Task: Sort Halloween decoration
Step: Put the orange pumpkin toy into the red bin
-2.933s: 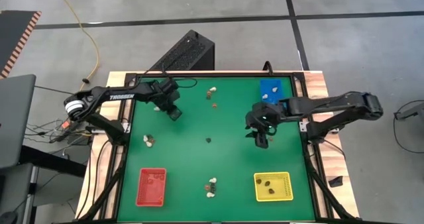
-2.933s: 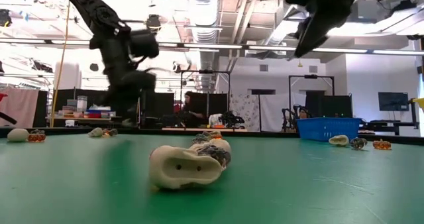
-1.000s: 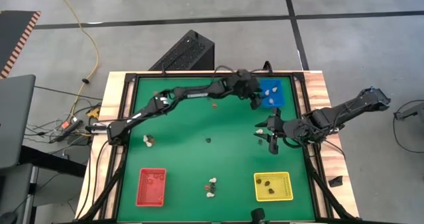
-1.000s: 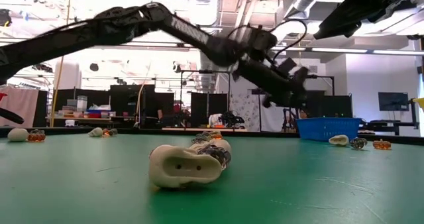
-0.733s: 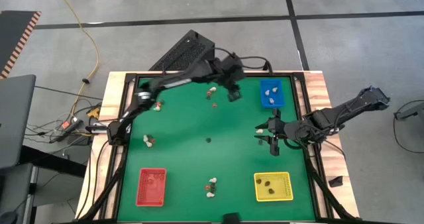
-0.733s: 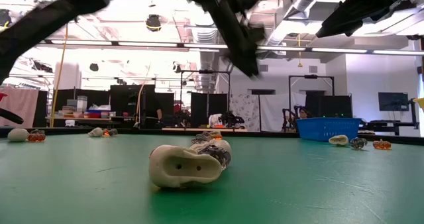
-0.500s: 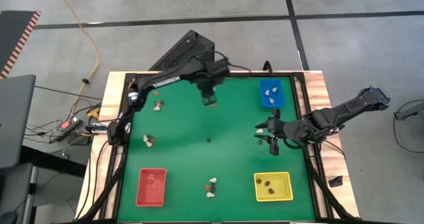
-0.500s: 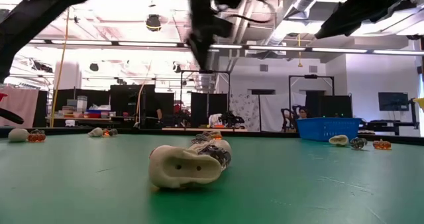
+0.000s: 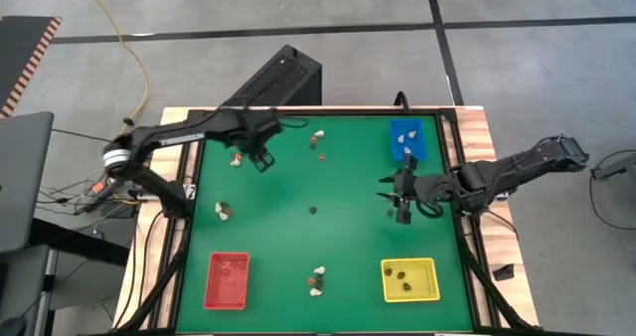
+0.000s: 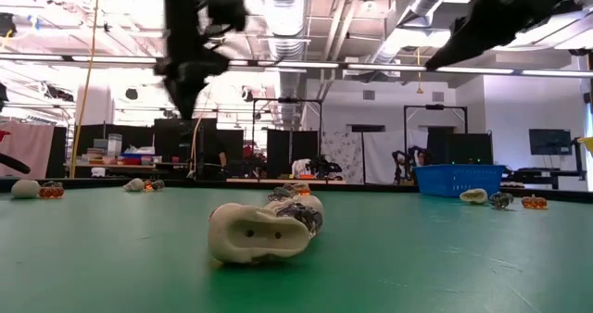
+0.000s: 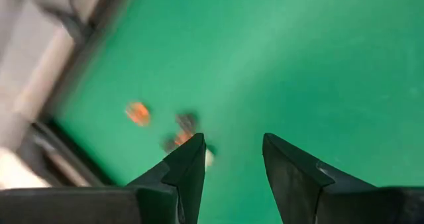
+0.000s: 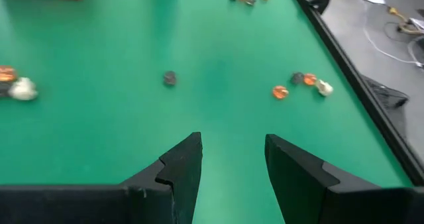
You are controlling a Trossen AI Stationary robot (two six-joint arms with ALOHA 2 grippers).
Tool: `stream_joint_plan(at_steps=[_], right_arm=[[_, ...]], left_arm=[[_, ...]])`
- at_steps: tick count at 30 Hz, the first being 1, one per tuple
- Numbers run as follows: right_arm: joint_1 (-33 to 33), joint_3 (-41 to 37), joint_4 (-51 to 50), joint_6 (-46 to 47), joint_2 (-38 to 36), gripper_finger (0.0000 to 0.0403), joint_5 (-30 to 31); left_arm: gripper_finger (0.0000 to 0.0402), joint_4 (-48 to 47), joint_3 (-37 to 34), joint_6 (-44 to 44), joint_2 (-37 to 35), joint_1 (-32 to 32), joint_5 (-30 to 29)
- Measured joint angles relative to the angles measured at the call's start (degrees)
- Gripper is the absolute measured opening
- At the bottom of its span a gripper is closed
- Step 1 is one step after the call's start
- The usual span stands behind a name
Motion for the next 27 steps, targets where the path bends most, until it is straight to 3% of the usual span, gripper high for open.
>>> stream_joint_plan(at_steps=[4,7,13,19,27], right_arm=[[-3.76,0.00,3.52,-1.50,3.58,0.0195,-0.25],[-6.55,0.00,6.40,-3.60,6.83,0.0195,-3.53],[-11.19,0.00,12.14,-6.19,13.17,0.0195,-12.15],[-14.68,0.00,16.54,-8.50,16.75,0.0195,-16.97],[-16.52,0.00,17.18,-8.45,17.77,0.0195,-21.24]], left_arm=[[0.0141,11.17,-13.36,-5.75,-6.33,7.02,5.38],[0.0141,15.39,-18.04,-7.04,-7.29,12.26,6.02],[0.0143,19.31,-18.99,-3.76,-6.11,19.26,6.45],[0.0162,20.89,-18.89,-1.50,-3.15,23.59,10.84],[0.0192,24.79,-18.93,0.41,2.02,26.49,7.69]])
